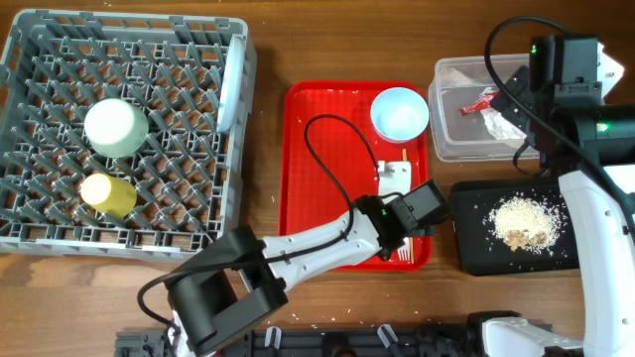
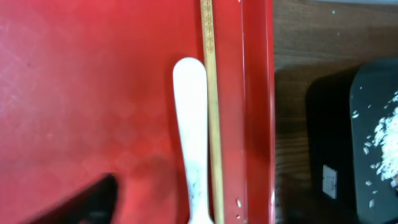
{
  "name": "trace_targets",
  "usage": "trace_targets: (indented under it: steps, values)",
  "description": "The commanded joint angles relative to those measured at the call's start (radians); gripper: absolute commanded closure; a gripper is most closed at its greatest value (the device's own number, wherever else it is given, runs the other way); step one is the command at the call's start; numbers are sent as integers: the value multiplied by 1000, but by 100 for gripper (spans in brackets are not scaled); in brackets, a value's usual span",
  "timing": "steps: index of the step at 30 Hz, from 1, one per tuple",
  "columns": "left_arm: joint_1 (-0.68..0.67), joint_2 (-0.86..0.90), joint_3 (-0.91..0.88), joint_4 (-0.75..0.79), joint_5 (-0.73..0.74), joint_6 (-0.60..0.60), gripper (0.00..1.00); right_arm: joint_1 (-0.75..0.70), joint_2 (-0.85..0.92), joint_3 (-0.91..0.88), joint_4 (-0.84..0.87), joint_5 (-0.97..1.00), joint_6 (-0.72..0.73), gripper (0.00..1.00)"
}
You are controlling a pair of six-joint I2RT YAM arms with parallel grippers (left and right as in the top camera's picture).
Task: Sort waste into correct bins and load items into the dishwasher rack
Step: 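Grasp the white plastic fork on the red tray with the left gripper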
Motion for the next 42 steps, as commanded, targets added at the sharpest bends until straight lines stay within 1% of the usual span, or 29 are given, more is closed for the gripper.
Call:
trace_targets:
  steps: [1,2,3,4,5,8,11,12,14,16,19,22,27,30,32,33,35,39,42]
  values:
    - [-11,10,3,-9,-10,8,24,-3,2,11,2,20,-3,0]
    - [-15,13,3,-4,-12,11,25,-3,2,11,2,20,-3,0]
    - [-23,13,3,-3,-55,36,30,-3,2,11,2,20,-3,0]
    - [-35,13,3,-10,-124,35,33,-3,2,11,3,20,-3,0]
    - [-47,13,3,-15,-197,34,35,-3,2,11,3,20,-3,0]
    - [-59,39,3,-16,-284,34,41,-3,2,11,2,20,-3,0]
    - [-59,76,3,-16,-287,34,42,-3,2,11,2,20,-3,0]
    - [-59,76,3,-5,-287,34,45,-3,2,11,2,20,-3,0]
    - [-59,77,3,21,-283,25,46,-3,2,11,3,20,-3,0]
    - [-59,77,3,50,-249,23,46,-3,2,11,2,20,-3,0]
    - [-63,84,3,54,-250,23,52,-3,2,11,3,20,-3,0]
    - [-66,135,3,46,-252,23,51,-3,2,11,2,20,-3,0]
    - [-92,141,3,62,-249,23,49,-3,2,11,2,20,-3,0]
    - [-90,143,3,20,-269,23,50,-3,2,11,2,20,-3,0]
    - [-89,143,3,-66,-351,23,53,-3,2,11,2,20,-3,0]
    - [-89,143,3,-90,-362,23,56,-3,2,11,3,20,-3,0]
    - [-89,143,2,-111,-353,22,60,-3,2,11,2,20,-3,0]
    - [-89,143,2,-111,-304,-106,60,-3,2,11,2,20,-3,0]
    - [-89,143,2,-111,-284,-108,61,-3,2,11,3,20,-3,0]
